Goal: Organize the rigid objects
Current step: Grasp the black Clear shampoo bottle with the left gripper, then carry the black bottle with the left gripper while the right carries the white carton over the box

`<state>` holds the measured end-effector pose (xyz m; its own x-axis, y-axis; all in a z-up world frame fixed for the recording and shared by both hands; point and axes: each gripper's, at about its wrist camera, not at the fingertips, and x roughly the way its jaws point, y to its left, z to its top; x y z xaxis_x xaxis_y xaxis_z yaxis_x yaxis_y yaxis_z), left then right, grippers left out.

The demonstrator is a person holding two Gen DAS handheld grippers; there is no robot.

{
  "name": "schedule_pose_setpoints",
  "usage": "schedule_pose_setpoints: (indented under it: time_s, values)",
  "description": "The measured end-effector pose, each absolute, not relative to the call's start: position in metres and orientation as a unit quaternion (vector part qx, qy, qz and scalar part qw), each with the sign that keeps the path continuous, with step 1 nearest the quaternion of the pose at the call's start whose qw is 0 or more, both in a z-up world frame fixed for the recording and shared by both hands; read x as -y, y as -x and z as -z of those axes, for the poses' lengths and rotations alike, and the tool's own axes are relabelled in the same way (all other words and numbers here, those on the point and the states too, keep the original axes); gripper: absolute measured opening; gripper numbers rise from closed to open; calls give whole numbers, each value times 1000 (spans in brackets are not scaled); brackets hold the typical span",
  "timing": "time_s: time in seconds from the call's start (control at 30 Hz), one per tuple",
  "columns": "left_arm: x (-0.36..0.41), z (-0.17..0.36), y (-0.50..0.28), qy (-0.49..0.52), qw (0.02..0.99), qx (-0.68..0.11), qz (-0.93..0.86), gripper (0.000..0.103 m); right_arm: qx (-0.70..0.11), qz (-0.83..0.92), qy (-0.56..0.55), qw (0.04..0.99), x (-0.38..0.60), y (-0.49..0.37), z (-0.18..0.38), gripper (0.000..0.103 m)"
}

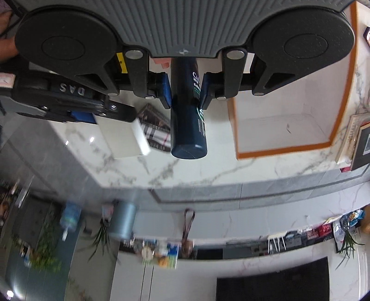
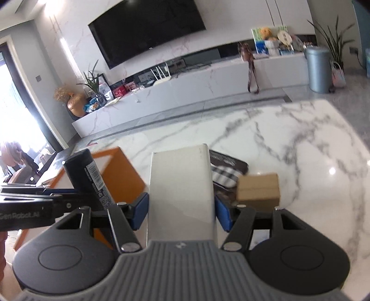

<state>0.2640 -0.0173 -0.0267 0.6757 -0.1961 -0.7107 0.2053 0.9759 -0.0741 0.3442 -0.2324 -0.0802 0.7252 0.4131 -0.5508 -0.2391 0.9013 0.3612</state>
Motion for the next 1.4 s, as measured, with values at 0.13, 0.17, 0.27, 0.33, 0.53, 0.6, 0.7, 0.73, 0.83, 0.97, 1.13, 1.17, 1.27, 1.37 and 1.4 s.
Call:
schedule_pose_setpoints:
  time_s: [0.13,0.17,0.27,0.33,0.53,0.6,0.7,0.73,0.83,0.97,1.13,1.17,1.27,1.37,1.4]
  values:
    - [-6,12,-255,14,918,-375,127,28,-314,-195,-101,924,198,-339,51,62]
    - [-13,10,-253,22,917,-375,132,28,-314,-206,-94,922,188,-339,48,62]
    - [-31,14,-251,31,917,-376,130,27,-345,-254,-123,895,164,-344,53,62]
    - [-45,19,-252,41,914,-385,124,27,-359,-263,-125,887,146,-343,59,62]
    - [-93,24,-251,70,911,-392,105,13,-372,-281,-95,880,102,-338,52,62]
    - [-109,22,-254,99,905,-391,133,0,-378,-291,-85,874,89,-339,47,62]
    - [-122,23,-264,70,909,-397,106,0,-403,-302,-77,860,60,-350,50,62]
    - [-127,27,-270,67,906,-405,98,0,-412,-299,-67,858,49,-355,53,62]
    - [-144,42,-279,58,899,-428,77,0,-435,-283,-35,854,21,-375,68,62]
    - [-159,54,-278,42,890,-448,77,0,-446,-285,-14,849,2,-386,76,62]
    - [-160,73,-286,-13,869,-482,111,6,-486,-255,-9,836,-5,-396,93,62]
    - [-158,77,-288,-30,865,-487,119,6,-492,-246,-9,835,-6,-397,97,62]
    - [-148,89,-292,-87,852,-494,147,15,-489,-232,2,841,-8,-400,100,62]
    - [-139,99,-297,-135,843,-493,169,29,-486,-229,6,843,-13,-406,97,62]
    - [-137,103,-301,-147,839,-495,174,33,-483,-228,11,845,-13,-408,96,62]
